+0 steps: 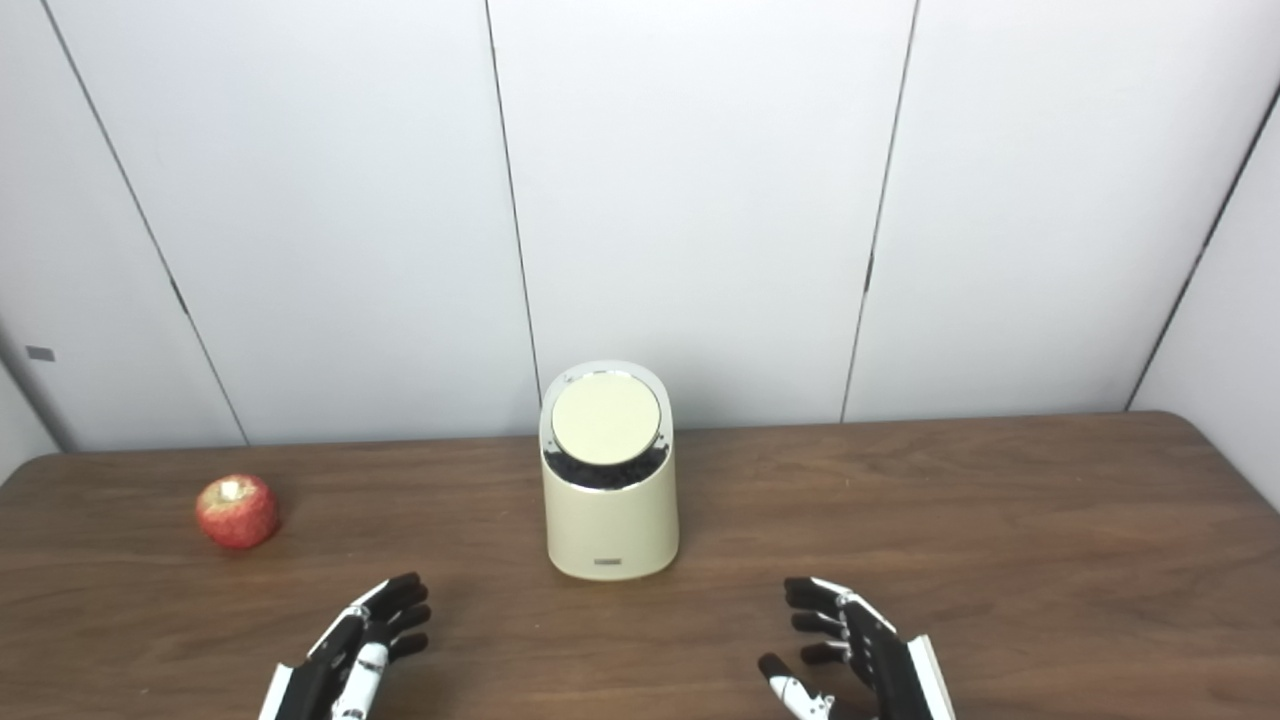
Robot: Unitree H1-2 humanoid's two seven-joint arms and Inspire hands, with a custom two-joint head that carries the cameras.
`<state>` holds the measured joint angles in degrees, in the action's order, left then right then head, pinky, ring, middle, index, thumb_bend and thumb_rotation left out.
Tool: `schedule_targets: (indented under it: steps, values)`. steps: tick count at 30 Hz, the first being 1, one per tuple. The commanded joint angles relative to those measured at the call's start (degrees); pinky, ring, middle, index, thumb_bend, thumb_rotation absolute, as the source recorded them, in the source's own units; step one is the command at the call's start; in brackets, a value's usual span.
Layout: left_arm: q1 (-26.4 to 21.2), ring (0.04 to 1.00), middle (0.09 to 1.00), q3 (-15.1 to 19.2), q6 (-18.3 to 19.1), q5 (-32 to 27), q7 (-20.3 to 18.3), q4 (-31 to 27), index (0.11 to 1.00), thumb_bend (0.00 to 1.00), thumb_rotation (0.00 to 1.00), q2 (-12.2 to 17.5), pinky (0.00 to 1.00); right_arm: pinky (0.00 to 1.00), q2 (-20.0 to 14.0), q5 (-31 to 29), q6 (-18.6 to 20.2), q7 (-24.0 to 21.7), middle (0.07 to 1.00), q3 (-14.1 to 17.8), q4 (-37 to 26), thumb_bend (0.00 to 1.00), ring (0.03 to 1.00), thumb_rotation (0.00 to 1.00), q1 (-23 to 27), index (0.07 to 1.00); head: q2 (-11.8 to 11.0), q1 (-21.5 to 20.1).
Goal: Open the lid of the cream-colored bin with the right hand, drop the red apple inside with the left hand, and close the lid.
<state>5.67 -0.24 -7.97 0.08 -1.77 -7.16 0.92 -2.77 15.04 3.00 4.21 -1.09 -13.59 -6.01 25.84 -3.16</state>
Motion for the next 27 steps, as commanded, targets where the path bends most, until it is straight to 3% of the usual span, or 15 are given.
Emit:
schedule_targets:
  steps: [1,17,22,27]
  values:
    - [-0.36,0.811,0.824,-0.22,-1.45,0.95,0.59,1.16,0.827,0.22,0.66,-0.27,0.77,0.66,-0.33,0.12,-0.39,-0.35,0.747,-0.2,-0.77,0.24,0.726,0.11,0.66,0.73,0.29,0.03]
    - [-0.04,0.804,0.814,-1.18,0.19,1.54,1.53,-0.97,0.814,0.22,0.62,-2.17,0.76,0.63,-1.95,-0.09,0.39,-1.1,0.747,1.04,-2.95,0.25,0.721,0.15,0.76,0.727,2.03,0.83]
    - [-0.58,0.799,0.809,-0.96,0.6,1.23,1.91,-0.14,0.806,0.22,0.57,-2.76,0.75,0.63,-1.24,0.62,2.31,-0.42,0.756,2.0,-5.68,0.31,0.734,0.11,4.0,0.727,1.36,0.95]
    - [-1.07,0.802,0.813,-1.25,-0.37,1.76,1.75,0.85,0.812,0.2,0.58,-2.37,0.74,0.66,-3.0,3.71,5.78,-2.16,0.782,1.48,-9.05,0.37,0.76,0.2,9.83,0.768,0.91,0.81]
